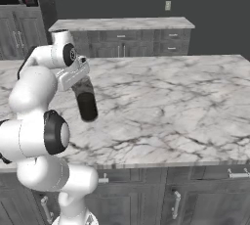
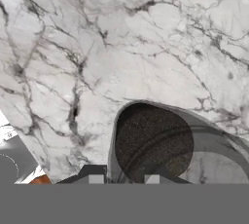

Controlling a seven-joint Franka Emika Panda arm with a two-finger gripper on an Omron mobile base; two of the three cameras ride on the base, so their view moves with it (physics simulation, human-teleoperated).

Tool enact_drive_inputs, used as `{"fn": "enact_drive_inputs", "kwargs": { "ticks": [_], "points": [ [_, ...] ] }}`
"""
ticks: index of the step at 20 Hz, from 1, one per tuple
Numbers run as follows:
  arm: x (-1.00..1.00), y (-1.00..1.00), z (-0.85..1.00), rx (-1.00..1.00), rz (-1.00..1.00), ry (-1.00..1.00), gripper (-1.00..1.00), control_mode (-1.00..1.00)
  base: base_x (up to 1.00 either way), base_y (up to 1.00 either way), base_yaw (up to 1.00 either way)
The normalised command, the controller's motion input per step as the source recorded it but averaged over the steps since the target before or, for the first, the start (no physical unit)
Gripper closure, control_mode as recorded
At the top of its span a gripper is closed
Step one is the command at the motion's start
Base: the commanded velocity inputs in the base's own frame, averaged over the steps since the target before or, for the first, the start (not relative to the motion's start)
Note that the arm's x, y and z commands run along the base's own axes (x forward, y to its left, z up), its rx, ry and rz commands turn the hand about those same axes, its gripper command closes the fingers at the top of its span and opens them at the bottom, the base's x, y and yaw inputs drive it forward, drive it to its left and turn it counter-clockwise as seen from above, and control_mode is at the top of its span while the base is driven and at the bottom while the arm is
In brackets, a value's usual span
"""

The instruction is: Pick the jar and jar from the dining table and place them in the open cabinet. Close the cabinet after placing the objects.

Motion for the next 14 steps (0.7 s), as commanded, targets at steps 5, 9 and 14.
{"fn": "enact_drive_inputs", "kwargs": {
  "ticks": [5,9,14],
  "points": [
    [-0.18,-0.01,0.92,0.0,0.0,-0.13,1.0,-1.0,0.0,0.0,0.0],
    [-0.02,0.0,0.2,-0.01,-0.01,-0.02,1.0,-1.0,0.0,0.0,0.0],
    [-0.1,0.09,-0.02,0.0,0.01,0.0,1.0,-1.0,0.0,0.0,0.0]
  ]
}}
